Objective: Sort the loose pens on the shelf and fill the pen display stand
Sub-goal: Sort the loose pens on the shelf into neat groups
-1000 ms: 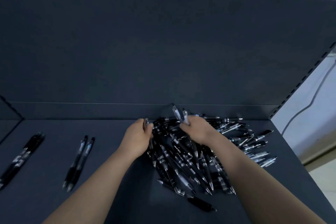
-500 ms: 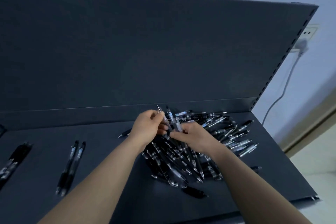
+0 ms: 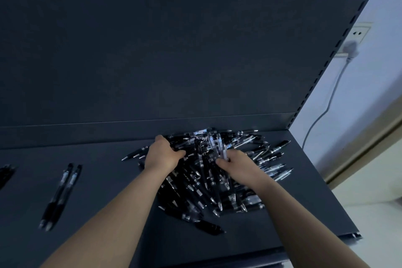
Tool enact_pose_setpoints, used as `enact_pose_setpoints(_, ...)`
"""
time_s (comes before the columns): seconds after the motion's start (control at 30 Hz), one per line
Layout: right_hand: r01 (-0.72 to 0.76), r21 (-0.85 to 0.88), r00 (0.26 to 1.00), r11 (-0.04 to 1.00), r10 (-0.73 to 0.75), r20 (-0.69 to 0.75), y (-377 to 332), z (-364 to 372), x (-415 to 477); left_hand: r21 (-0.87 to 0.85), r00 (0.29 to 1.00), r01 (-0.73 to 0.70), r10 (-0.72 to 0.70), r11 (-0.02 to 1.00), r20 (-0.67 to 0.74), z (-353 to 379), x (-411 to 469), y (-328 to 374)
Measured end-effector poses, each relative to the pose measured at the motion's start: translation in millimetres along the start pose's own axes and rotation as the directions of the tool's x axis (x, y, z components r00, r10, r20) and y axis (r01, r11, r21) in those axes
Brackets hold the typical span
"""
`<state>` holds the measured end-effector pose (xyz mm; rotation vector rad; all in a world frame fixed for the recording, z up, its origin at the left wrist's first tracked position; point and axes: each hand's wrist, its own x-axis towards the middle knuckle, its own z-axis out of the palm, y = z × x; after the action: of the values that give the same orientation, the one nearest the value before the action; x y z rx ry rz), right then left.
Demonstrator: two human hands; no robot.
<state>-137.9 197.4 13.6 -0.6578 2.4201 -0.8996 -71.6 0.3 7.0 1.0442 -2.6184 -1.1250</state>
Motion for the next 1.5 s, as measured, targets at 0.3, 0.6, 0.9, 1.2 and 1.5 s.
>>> enact_pose_setpoints(0.3, 0.037, 0.027, 0.998, 0.999, -0.038, 0.045, 22.7, -11.3, 9.6, -0.163, 0.998, -0.036, 0.045, 0.986, 0.053, 9.9, -2.9, 21.8)
enact_pose_setpoints(0.6, 0.092, 0.065, 0.994, 0.994, -0.095, 0.05, 35.3, -19.2, 2.8, 0.086, 0.988, -0.05, 0.037, 0.995, 0.151, 37.6, -21.2, 29.3)
enact_pose_setpoints(0.9, 0.099, 0.119, 0.994, 0.988, -0.104, 0.038, 38.2, -19.3, -6.8, 0.196, 0.971, -0.049, 0.0, 0.979, 0.24, 49.0, -52.4, 41.2)
enact_pose_setpoints(1.2, 0.098, 0.138, 0.995, 0.986, -0.1, 0.01, 35.5, -18.2, -16.7, 0.005, 0.949, 0.006, -0.007, 1.0, 0.315, 35.3, -61.5, 40.4)
enact_pose_setpoints(1.5, 0.161, 0.103, 0.986, 0.982, -0.164, 0.023, -21.4, 20.4, -12.6, -0.181, 0.975, 0.028, 0.013, 0.983, 0.221, -39.7, -81.2, -3.9)
